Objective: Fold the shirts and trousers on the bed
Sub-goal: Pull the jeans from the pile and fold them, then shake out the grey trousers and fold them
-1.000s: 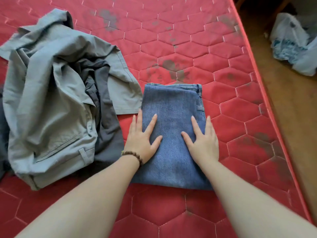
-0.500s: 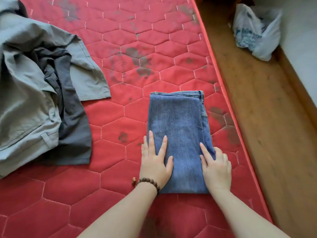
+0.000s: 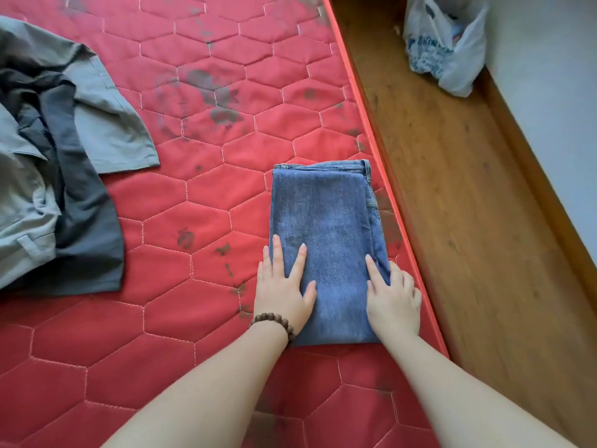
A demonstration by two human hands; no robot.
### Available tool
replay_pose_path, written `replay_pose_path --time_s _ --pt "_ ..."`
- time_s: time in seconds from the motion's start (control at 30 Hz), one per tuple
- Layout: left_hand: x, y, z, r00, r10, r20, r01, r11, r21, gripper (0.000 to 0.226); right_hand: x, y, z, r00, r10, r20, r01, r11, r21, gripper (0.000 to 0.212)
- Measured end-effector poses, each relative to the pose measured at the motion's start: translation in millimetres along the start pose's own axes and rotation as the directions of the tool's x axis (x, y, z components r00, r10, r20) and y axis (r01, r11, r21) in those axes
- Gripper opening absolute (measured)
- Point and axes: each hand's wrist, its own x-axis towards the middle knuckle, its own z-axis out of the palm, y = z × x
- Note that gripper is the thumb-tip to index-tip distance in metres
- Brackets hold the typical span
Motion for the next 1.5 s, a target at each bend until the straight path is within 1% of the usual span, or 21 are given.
replay_pose_path --time_s 0.07,0.17,0.2,0.27,0.33,0.37,0.4,0.47,0.53,0.6,0.73,0.83,0.93,1.0,1.07,1.17,1.23,1.3,1.4,1.47,1.5 --pt "-4.4 -3.1 -20.0 0.998 -0.002 0.060 0.001 1.000 0.022 0.068 -1.3 -9.7 -16.4 0.999 0.009 0.035 -0.010 0.999 0.034 0.052" --pt "-13.7 -12.9 -60.8 0.998 -0.019 0.052 0.016 0.998 0.061 0.068 -3.7 -35.3 -45.1 0.999 -0.043 0.005 0.043 0.998 0.050 0.046" --pt "-17.5 -17.9 -73.8 0.999 -0.031 0.039 0.028 0.997 0.073 0.066 -3.4 -46.2 -51.3 0.997 -0.071 -0.007 0.071 0.996 0.049 0.047" --pt "-22.0 -32.8 -97.8 0.997 -0.053 -0.053 0.058 0.994 0.089 0.062 -1.8 -74.0 -64.7 0.990 -0.142 -0.019 0.143 0.988 0.054 0.052" --pt "-25.8 -57.6 -120.9 0.994 -0.078 -0.078 0.083 0.995 0.063 0.061 -1.0 -108.3 -71.1 0.979 -0.206 -0.017 0.206 0.975 0.077 0.047" --pt "-29.9 -71.4 -132.7 0.993 -0.088 -0.079 0.093 0.994 0.061 0.061 -3.0 -126.5 -72.7 0.971 -0.239 0.025 0.235 0.966 0.109 0.047" --pt "-34.5 -87.7 -143.4 0.991 -0.091 -0.093 0.098 0.993 0.066 0.061 -5.5 -145.2 -71.3 0.961 -0.275 0.038 0.269 0.955 0.128 0.048" --pt "-43.6 -124.0 -159.8 0.983 -0.099 -0.156 0.112 0.991 0.079 0.062 -12.7 -185.0 -66.3 0.935 -0.355 -0.001 0.351 0.923 0.154 0.043" --pt "-51.8 -166.8 -171.0 0.970 -0.130 -0.207 0.154 0.983 0.102 0.061 -23.8 -225.7 -57.3 0.915 -0.400 0.048 0.386 0.905 0.179 0.041" --pt "-59.4 -211.6 -179.4 0.960 -0.153 -0.235 0.190 0.971 0.145 0.061 -36.9 -266.0 -46.2 0.892 -0.445 0.081 0.425 0.886 0.187 0.048" --pt "-76.4 -303.8 -192.2 0.951 -0.205 -0.230 0.257 0.940 0.225 0.082 -65.9 -353.3 -28.9 0.830 -0.553 0.075 0.530 0.823 0.204 0.066" --pt "-87.9 -365.1 -197.8 0.958 -0.243 -0.155 0.280 0.909 0.307 0.101 -75.5 -419.6 -12.8 0.772 -0.633 0.055 0.612 0.764 0.204 0.086" --pt "-92.3 -413.7 -200.1 0.956 -0.280 -0.088 0.292 0.882 0.369 0.108 -80.6 -478.1 2.9 0.710 -0.702 0.046 0.697 0.711 0.087 0.101" --pt "-90.3 -433.8 -201.8 0.971 -0.224 -0.078 0.237 0.893 0.382 0.103 -80.3 -504.4 14.5 0.707 -0.698 0.112 0.697 0.715 0.051 0.101" --pt "-87.7 -446.1 -201.8 0.984 -0.137 -0.116 0.170 0.919 0.357 0.087 -77.7 -520.6 21.1 0.739 -0.654 0.158 0.658 0.752 0.039 0.088" --pt "-89.8 -457.4 -201.3 0.977 0.012 -0.213 0.052 0.955 0.292 0.049 -76.9 -528.6 21.4 0.763 -0.644 0.053 0.644 0.765 0.017 0.050" --pt "-94.9 -460.0 -210.8 0.964 0.060 -0.259 0.004 0.970 0.242 0.037 -78.7 -529.7 13.4 0.743 -0.670 -0.003 0.669 0.742 0.034 0.036" --pt "-102.6 -460.8 -223.7 0.960 0.084 -0.266 -0.029 0.979 0.202 0.032 -80.3 -530.5 1.8 0.712 -0.701 -0.033 0.702 0.710 0.054 0.033" --pt "-115.7 -464.0 -248.6 0.955 0.154 -0.255 -0.116 0.981 0.158 0.020 -82.3 -533.5 -23.8 0.678 -0.735 -0.010 0.732 0.673 0.105 0.034" --pt "-124.2 -460.4 -275.6 0.962 0.150 -0.227 -0.121 0.983 0.137 0.009 -83.4 -536.3 -46.8 0.651 -0.759 0.010 0.751 0.646 0.134 0.032" --pt "-127.1 -456.7 -291.6 0.971 0.125 -0.205 -0.098 0.986 0.135 0.009 -83.4 -538.2 -60.2 0.640 -0.768 0.007 0.759 0.634 0.145 0.031"
